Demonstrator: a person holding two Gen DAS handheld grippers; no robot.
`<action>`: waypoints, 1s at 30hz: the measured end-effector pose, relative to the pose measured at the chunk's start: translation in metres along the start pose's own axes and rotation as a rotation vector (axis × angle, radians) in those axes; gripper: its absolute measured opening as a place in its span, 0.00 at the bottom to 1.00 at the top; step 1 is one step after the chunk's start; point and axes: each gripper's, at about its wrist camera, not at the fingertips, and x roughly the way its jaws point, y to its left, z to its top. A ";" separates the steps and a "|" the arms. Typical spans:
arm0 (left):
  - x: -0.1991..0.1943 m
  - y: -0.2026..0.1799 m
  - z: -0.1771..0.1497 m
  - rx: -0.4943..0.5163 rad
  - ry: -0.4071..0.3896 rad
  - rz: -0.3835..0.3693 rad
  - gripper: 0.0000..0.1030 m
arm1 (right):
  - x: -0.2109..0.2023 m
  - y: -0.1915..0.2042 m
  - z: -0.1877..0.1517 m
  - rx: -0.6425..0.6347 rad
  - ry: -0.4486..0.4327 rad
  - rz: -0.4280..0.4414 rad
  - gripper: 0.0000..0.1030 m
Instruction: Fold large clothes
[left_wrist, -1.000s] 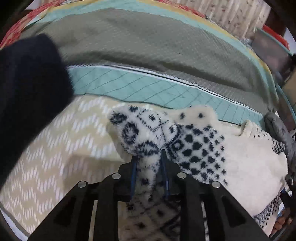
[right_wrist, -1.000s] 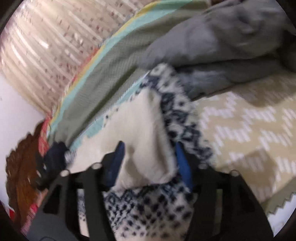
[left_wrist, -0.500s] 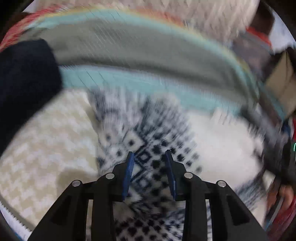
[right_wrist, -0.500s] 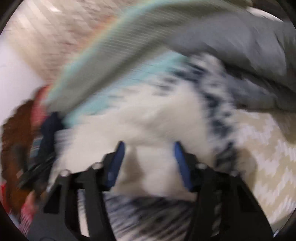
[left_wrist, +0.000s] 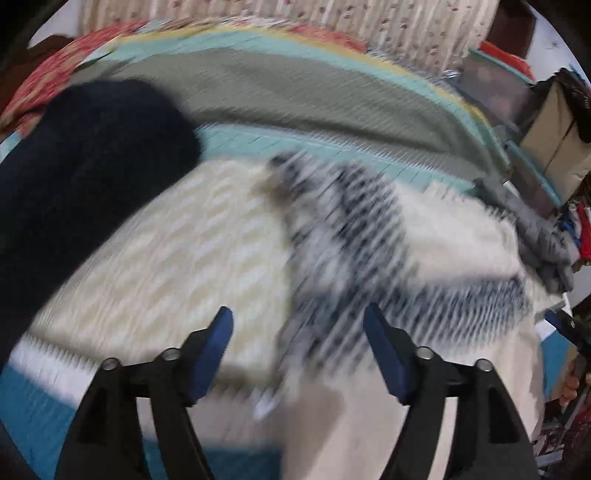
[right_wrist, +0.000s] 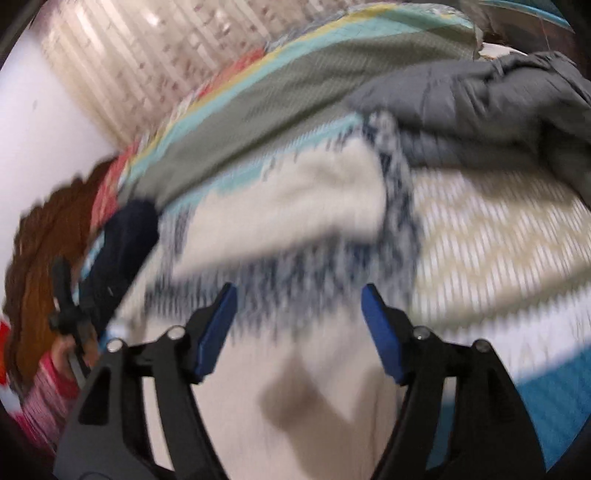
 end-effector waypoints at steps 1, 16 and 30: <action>-0.004 0.011 -0.006 -0.019 0.027 0.002 0.72 | -0.003 0.007 -0.012 -0.013 0.015 -0.005 0.67; -0.035 0.030 -0.131 -0.166 0.164 -0.272 0.76 | -0.067 0.008 -0.100 -0.004 0.028 -0.080 0.67; -0.074 0.007 -0.164 -0.102 0.251 -0.327 0.10 | -0.057 -0.036 -0.159 0.097 0.161 -0.076 0.54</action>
